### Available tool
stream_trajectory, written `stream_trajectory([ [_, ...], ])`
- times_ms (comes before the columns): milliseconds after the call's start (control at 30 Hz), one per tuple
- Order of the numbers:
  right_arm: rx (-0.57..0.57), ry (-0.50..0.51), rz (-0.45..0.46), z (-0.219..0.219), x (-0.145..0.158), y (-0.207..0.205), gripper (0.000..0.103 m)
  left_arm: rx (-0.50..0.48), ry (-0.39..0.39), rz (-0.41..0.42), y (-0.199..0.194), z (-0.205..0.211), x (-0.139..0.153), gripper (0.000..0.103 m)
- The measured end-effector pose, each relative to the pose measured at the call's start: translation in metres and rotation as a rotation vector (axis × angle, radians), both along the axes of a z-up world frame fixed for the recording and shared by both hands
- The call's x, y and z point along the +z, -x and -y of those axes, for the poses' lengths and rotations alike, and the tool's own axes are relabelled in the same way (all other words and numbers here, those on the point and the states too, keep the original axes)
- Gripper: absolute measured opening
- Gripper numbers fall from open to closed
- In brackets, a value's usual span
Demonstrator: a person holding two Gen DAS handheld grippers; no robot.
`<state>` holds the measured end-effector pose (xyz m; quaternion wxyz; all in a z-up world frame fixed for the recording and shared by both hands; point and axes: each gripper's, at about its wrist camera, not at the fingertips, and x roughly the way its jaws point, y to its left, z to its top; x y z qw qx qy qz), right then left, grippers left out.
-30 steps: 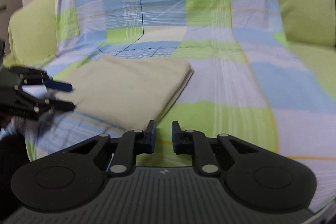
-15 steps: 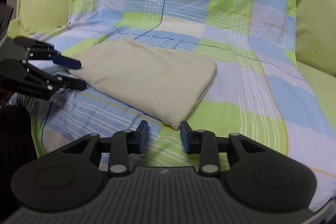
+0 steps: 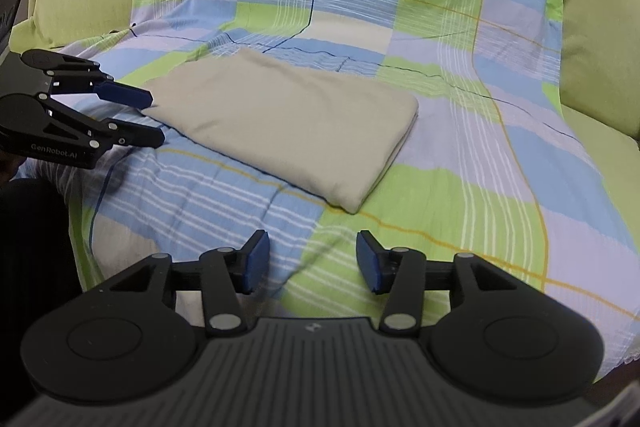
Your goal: Fold clothes
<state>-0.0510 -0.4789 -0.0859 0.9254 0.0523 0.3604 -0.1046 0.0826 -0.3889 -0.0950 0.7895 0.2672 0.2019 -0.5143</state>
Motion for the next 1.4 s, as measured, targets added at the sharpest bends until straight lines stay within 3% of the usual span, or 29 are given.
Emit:
stream_trajectory([
  [133,0.023,0.037,0.014,-0.003,0.006,0.001,0.044,-0.166,-0.098,0.254,0.02,-0.007,-0.003,0.057],
  [200,0.052,0.078,0.024,-0.004,0.012,0.002,0.039,-0.225,-0.151,0.353,0.025,-0.009,-0.007,0.057],
  [433,0.094,0.179,0.02,-0.016,0.01,-0.005,0.036,-0.337,-0.259,0.511,0.025,0.006,-0.013,0.055],
  [633,0.223,0.415,-0.053,-0.031,0.003,-0.018,0.031,-0.454,-0.382,0.645,0.037,0.032,-0.032,0.047],
  [800,0.348,0.614,-0.127,-0.036,-0.003,-0.037,0.029,-0.447,-0.401,0.649,0.031,0.047,-0.041,0.048],
  [1033,0.518,0.788,-0.183,-0.032,-0.017,-0.044,0.021,-0.38,-0.41,0.623,0.014,0.036,-0.037,0.047],
  [1067,0.518,0.786,-0.186,-0.029,-0.018,-0.044,0.02,-0.376,-0.412,0.614,0.013,0.035,-0.036,0.044],
  [1133,0.525,0.794,-0.192,-0.027,-0.02,-0.046,0.016,-0.401,-0.44,0.613,0.016,0.036,-0.038,0.019],
  [1167,0.53,0.804,-0.193,-0.029,-0.022,-0.046,0.015,-0.412,-0.452,0.619,0.018,0.037,-0.04,0.014],
  [1400,0.497,0.755,-0.187,-0.031,-0.016,-0.042,0.01,-0.392,-0.448,0.635,0.02,0.022,-0.019,0.004],
])
